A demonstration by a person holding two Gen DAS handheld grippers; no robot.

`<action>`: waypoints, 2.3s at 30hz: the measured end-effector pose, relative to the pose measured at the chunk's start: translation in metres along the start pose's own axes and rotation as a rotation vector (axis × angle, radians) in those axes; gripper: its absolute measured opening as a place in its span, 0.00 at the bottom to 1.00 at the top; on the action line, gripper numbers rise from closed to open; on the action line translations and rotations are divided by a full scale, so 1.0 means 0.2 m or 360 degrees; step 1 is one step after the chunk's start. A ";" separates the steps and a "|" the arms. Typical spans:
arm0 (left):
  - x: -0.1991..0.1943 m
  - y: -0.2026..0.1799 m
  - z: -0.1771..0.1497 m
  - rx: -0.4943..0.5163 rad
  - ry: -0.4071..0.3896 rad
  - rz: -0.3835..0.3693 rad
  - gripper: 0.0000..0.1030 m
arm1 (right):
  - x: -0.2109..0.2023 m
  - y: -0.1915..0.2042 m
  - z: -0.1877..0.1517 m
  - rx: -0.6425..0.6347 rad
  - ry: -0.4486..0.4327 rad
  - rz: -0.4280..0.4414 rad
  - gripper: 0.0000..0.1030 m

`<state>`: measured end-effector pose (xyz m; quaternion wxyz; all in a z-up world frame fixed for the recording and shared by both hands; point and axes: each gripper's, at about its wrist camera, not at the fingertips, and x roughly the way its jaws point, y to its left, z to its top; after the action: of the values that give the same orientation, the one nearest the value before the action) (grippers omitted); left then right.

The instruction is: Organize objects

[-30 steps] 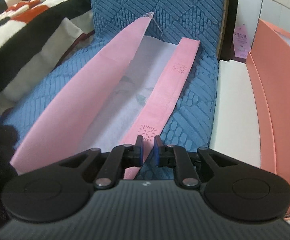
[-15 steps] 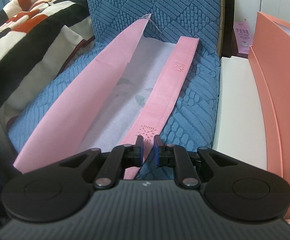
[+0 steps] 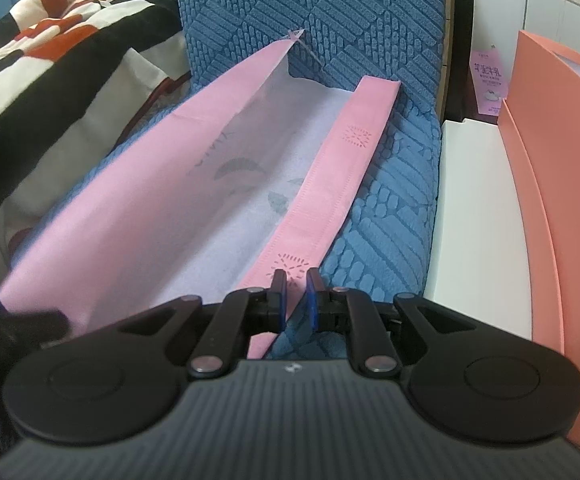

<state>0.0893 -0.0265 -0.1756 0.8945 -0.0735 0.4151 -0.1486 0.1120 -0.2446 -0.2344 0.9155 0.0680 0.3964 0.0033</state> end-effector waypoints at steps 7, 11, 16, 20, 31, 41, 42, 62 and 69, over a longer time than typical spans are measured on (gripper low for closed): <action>-0.02 0.06 0.07 -0.0023 -0.0139 0.0065 0.61 | 0.00 0.02 0.00 -0.0017 -0.0006 -0.0026 0.12; 0.05 0.01 0.08 0.0140 -0.0140 0.0103 0.63 | 0.00 0.02 0.00 -0.0015 -0.0007 -0.0028 0.12; 0.20 -0.01 0.14 0.0246 -0.0131 0.0180 0.63 | 0.01 0.02 0.00 -0.0017 -0.0007 -0.0036 0.12; 0.31 0.04 0.20 0.0232 -0.0092 0.0206 0.63 | 0.01 0.02 0.00 0.0006 -0.0001 -0.0041 0.12; 0.53 0.23 0.40 0.0098 -0.0045 0.0206 0.63 | 0.03 0.00 0.03 0.0144 0.0027 -0.0063 0.12; 0.58 0.29 0.44 0.0170 0.0022 0.0134 0.63 | 0.07 -0.09 0.10 0.0488 0.0026 -0.0004 0.16; 0.58 0.28 0.44 0.0176 0.0023 0.0131 0.63 | 0.08 -0.10 0.11 0.0527 0.0027 0.0003 0.16; 0.59 0.32 0.45 0.0118 0.0016 0.0087 0.63 | 0.27 -0.28 0.43 0.0704 0.0096 0.0176 0.23; 0.60 0.32 0.46 0.0127 0.0011 0.0083 0.63 | 0.24 -0.29 0.47 0.0665 0.0177 0.0220 0.20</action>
<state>0.2457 -0.0039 -0.2187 0.8989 -0.0264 0.4137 -0.1418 0.2103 -0.3109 -0.2137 0.8558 0.2831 0.4328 -0.0123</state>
